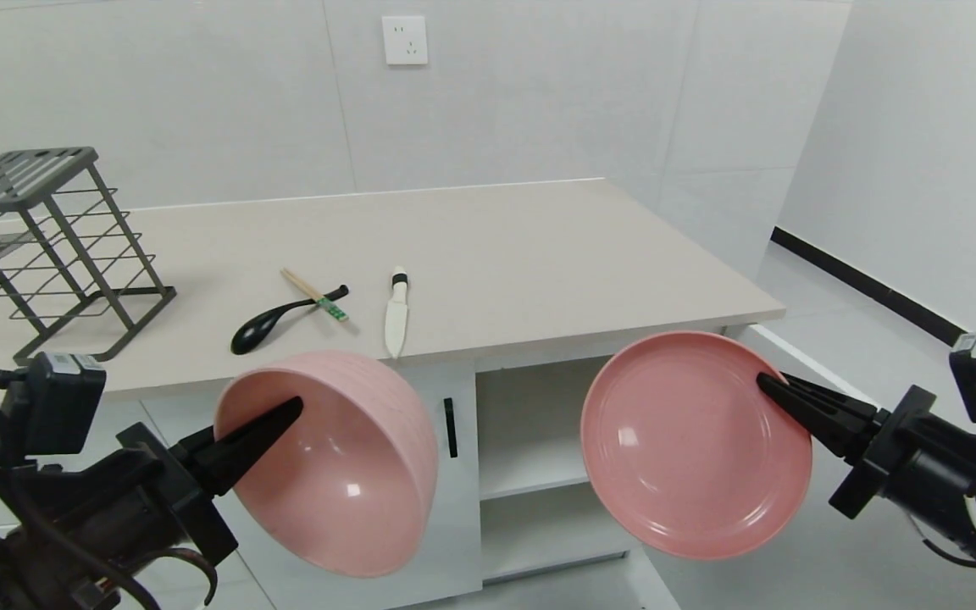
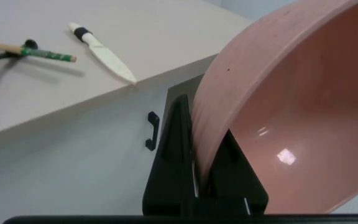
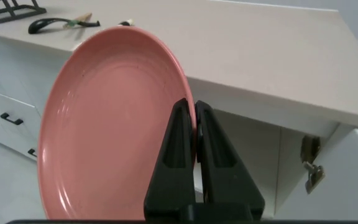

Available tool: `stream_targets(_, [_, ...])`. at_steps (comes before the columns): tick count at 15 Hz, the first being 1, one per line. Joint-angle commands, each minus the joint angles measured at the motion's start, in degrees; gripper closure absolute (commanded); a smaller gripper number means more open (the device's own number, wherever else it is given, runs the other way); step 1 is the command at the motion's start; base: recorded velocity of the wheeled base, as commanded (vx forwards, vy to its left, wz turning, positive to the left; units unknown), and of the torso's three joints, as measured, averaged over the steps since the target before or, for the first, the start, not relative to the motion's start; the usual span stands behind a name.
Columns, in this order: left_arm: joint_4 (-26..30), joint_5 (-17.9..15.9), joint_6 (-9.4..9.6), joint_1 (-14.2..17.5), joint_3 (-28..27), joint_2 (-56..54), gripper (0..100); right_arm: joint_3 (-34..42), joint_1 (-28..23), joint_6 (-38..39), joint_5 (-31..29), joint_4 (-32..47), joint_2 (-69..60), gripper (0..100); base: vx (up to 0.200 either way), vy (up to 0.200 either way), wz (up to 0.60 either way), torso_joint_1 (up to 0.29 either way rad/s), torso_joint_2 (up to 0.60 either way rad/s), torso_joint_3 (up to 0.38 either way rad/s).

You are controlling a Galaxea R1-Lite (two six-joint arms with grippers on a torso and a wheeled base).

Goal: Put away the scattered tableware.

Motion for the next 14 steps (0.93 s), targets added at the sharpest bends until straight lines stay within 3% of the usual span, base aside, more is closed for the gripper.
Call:
stream_targets(1, [-0.02, -0.01, -0.03, 0.55, -0.14, 0.11, 100, 0.00, 0.03, -0.03, 0.03, -0.08, 0.08, 100, 0.000, 0.000, 0.00, -0.168, 0.49, 0.320])
stream_targets(6, [-0.20, 0.08, -0.21, 5.47, -2.07, -1.03, 100, 0.35, 0.12, -0.03, 0.12, -0.08, 0.70, 100, 0.000, 0.000, 0.00, -0.139, 0.48, 0.331])
stream_targets(11, [-0.20, 0.17, -0.30, 5.65, -2.51, -0.77, 100, 0.62, 0.12, -0.12, 0.12, -0.08, 1.14, 100, 0.000, 0.000, 0.00, -0.097, 0.46, 0.359])
stream_targets(14, [-0.11, 0.08, -0.12, 7.41, -2.34, -0.42, 100, 0.79, 0.64, -0.12, 0.12, -0.08, 1.49, 100, 0.000, 0.000, 0.00, -0.028, 0.43, 0.401])
